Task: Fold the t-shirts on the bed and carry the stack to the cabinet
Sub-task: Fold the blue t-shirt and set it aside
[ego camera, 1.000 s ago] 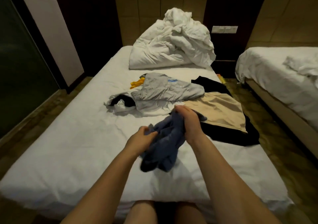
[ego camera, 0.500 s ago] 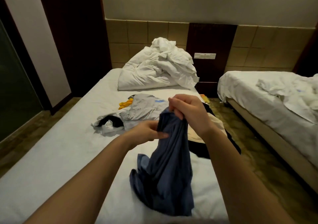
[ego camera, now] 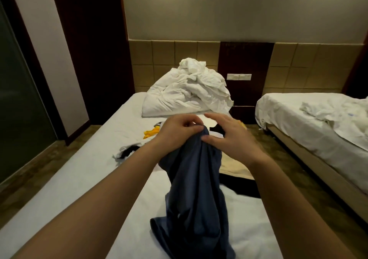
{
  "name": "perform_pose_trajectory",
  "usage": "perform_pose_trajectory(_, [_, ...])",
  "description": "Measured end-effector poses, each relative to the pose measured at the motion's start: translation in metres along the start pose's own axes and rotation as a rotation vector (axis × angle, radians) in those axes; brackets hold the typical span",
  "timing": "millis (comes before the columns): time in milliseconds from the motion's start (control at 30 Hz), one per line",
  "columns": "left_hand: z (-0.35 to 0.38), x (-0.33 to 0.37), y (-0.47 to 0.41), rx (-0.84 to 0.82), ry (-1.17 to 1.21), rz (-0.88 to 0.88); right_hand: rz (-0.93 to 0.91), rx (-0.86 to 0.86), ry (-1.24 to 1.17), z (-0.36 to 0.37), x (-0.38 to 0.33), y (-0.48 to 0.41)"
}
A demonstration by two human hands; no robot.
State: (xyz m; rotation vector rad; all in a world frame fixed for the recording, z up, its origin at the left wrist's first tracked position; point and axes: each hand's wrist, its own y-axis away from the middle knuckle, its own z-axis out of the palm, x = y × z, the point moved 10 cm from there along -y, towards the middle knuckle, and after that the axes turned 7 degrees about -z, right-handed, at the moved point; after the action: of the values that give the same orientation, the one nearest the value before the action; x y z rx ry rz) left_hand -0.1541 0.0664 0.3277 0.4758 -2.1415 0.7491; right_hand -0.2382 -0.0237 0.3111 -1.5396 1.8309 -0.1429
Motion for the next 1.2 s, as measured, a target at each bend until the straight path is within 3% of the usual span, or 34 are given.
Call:
perform_pose_trajectory(100, [-0.003,0.011,-0.005,-0.020,-0.047,0.045,-0.013,-0.088,-0.260,0.012,-0.019,-0.018])
perform_pose_trajectory(233, [-0.019,0.012,-0.005,-0.010,-0.063,0.062,0.019,-0.188,-0.258,0.011,-0.029,-0.034])
perform_pose_trajectory(333, [-0.017,0.006,0.011,-0.136,0.104,0.035,-0.021,-0.113,-0.240,0.001,-0.037,-0.040])
perform_pose_trajectory(400, [-0.013,0.001,0.020,-0.205,0.096,0.025,-0.014,-0.074,-0.283,0.002,-0.038,-0.039])
perform_pose_trajectory(600, [-0.036,-0.029,0.016,-0.135,0.147,-0.124,0.070,0.189,-0.401,-0.028,-0.024,-0.026])
perform_pose_trajectory(733, [-0.002,-0.045,0.023,-0.282,0.069,-0.185,0.054,0.257,-0.562,-0.042,-0.037,-0.023])
perform_pose_trajectory(867, [0.011,-0.041,0.025,-0.187,0.173,-0.148,0.052,0.253,-0.612,-0.047,-0.046,-0.023])
perform_pose_trajectory(1067, [-0.015,-0.027,0.026,-0.043,0.486,-0.230,0.171,0.365,-0.408,-0.066,-0.016,-0.002])
perform_pose_trajectory(1200, [-0.020,-0.002,0.028,-0.035,0.429,-0.198,0.181,0.268,-0.378,-0.058,-0.017,0.011])
